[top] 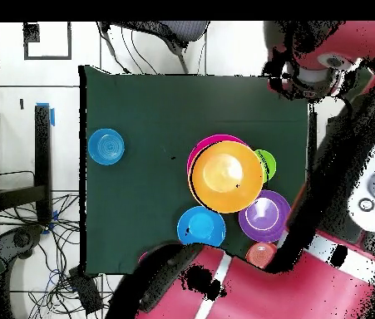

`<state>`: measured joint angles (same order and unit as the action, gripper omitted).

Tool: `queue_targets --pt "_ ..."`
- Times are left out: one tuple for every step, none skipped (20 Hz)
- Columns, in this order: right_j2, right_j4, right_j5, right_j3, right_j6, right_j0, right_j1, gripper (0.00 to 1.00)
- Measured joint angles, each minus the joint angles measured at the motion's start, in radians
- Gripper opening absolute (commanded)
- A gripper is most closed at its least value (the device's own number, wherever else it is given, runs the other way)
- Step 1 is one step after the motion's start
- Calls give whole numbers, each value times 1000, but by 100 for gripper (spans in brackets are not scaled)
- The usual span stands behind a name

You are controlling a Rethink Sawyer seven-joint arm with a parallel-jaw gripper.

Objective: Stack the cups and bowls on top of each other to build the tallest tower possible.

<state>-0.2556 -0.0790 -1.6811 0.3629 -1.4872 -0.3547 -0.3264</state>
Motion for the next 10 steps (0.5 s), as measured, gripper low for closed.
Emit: queue_targets --pt "11 8 -8 -13 21 -19 13 100" --pt "13 9 -9 -15 25 -23 15 100" --pt "16 11 -10 -17 29 -27 18 100" --pt "26 17 -11 -25 50 -46 29 100" --pt "29 19 -12 -27 56 -51 32 100" --pt "31 20 -12 -29 62 -57 36 100" --pt "38 26 -12 -30 82 -75 45 100" --pt "41 28 -12 -30 90 -82 48 100" --pt "43 30 -12 -30 96 -87 50 100" --pt "47 33 -11 -30 107 -97 53 100"
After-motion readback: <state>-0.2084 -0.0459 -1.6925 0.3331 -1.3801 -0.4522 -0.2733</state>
